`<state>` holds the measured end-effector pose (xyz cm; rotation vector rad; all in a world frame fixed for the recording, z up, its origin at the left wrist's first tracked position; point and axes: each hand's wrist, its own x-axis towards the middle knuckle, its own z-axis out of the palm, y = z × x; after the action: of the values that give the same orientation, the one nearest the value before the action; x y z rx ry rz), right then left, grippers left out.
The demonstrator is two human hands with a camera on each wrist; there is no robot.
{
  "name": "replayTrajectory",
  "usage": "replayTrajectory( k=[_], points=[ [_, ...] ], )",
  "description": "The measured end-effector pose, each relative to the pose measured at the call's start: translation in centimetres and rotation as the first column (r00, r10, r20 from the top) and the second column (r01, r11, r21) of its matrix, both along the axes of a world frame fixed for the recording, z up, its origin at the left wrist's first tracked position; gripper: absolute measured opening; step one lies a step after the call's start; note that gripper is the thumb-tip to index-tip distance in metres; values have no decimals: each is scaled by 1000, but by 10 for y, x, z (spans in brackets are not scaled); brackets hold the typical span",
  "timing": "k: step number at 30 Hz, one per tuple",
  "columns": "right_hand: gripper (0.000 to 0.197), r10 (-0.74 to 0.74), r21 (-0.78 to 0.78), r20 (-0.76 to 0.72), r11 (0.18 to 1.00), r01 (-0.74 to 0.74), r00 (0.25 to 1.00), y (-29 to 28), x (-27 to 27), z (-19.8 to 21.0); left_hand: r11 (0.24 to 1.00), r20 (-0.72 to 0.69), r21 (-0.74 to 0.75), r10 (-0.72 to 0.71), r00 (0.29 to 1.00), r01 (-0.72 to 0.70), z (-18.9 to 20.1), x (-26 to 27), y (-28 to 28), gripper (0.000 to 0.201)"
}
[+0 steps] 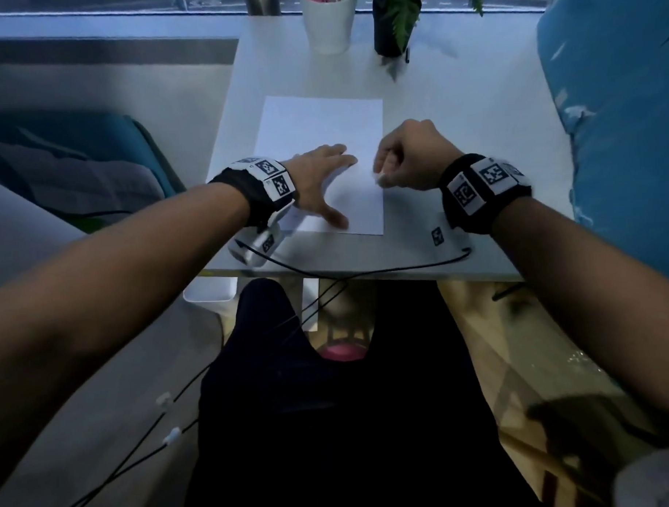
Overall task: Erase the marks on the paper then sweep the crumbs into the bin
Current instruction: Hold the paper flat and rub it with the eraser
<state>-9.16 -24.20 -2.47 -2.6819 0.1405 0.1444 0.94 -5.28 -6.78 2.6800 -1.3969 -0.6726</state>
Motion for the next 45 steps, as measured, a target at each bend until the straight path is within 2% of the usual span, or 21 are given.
replayTrajectory(
  k=[3,8,12,16,20,23,27,31,34,35,38,39,42,45],
  points=[
    [13,122,49,22,991,-123,992,25,6,-5,1000,-37,-8,10,999,-11,3,3,7,123],
    [16,77,35,29,996,-78,997,36,14,-9,996,-21,73,47,999,-45,-4,0,14,128],
    [12,207,78,-41,976,-203,977,47,4,-16,991,-21,119,62,998,-59,-2,-1,13,129],
    [15,50,107,55,993,-56,997,32,10,-17,988,-34,133,81,996,-75,-2,-2,11,132],
    [12,193,85,-37,978,-189,980,41,5,-19,989,-49,126,90,995,-83,-1,-2,12,134],
    [15,55,105,27,993,-58,998,31,6,-17,988,-51,131,92,994,-85,-1,-2,10,132],
    [14,212,61,-30,976,-210,977,45,-1,-16,988,-58,125,97,994,-89,0,-3,11,133],
    [16,64,67,45,996,-67,997,34,6,-14,989,-48,121,91,995,-84,1,-3,11,130],
    [16,218,56,-40,975,-216,975,48,1,-16,990,-40,124,79,996,-73,2,-4,12,130],
    [16,221,43,-44,975,-219,974,47,2,-15,990,-37,124,78,996,-73,1,-3,12,130],
    [19,62,39,47,997,-64,997,32,11,-12,989,-33,124,80,996,-76,-1,-3,11,130],
    [18,66,42,46,997,-68,997,33,11,-11,990,-34,122,80,996,-75,-1,-2,12,130],
    [14,212,52,-67,977,-209,975,50,5,-12,994,-47,110,30,998,-25,-1,1,14,129],
    [14,160,83,-98,985,-152,982,42,7,-11,993,-23,114,-12,1000,15,7,9,19,133]
  ],
)
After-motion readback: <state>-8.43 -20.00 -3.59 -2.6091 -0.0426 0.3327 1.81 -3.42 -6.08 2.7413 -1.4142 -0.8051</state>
